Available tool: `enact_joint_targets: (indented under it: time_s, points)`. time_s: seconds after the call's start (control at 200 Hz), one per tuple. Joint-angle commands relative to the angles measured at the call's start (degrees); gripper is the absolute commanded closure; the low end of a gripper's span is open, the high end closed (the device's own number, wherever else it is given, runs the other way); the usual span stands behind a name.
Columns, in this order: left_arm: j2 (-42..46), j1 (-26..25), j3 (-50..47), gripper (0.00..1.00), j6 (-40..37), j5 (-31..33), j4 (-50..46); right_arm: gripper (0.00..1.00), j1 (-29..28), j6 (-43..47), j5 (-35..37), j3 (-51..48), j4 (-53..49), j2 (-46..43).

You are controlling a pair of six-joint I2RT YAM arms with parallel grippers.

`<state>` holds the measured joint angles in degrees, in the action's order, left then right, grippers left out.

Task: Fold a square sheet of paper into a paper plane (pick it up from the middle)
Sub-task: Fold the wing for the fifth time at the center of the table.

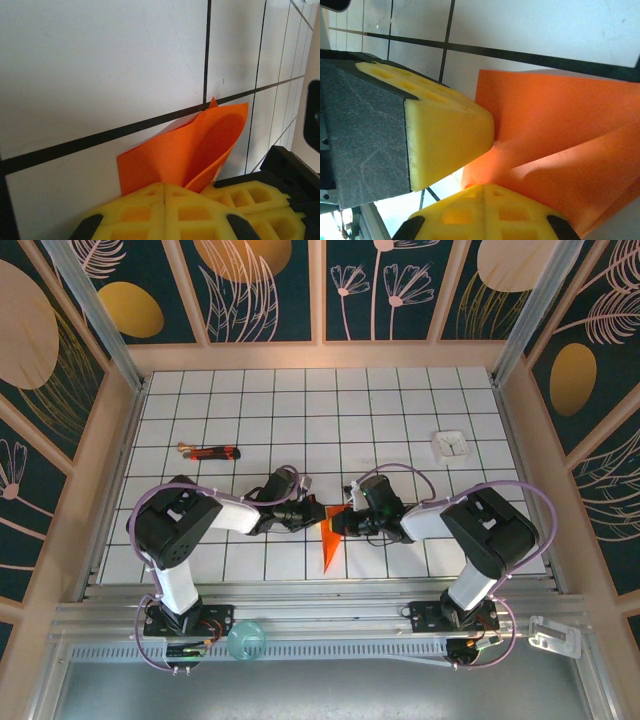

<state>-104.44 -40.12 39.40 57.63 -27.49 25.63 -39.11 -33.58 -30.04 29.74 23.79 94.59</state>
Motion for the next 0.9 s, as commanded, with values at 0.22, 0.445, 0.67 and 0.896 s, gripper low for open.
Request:
enact_joint_targets:
  time_s: [0.22,0.445,0.67,0.896]
  points:
    - [-5.0,-0.6,1.8,1.0,-3.6,2.8,-4.7,1.0,-0.9,-0.3,1.1,1.1,-3.3,2.1]
    - [-5.9,-0.7,3.3,1.0,-5.3,3.9,-8.3,1.0,-1.1,-0.1,1.0,1.7,-3.3,2.6]
    - [-6.7,-0.6,3.7,1.0,-6.6,4.8,-10.6,1.0,-1.2,0.0,0.8,2.3,-3.2,3.0]
    - [-6.2,-0.6,5.1,1.0,-8.8,7.3,-14.1,1.0,-1.3,0.2,0.4,2.3,-3.0,2.3]
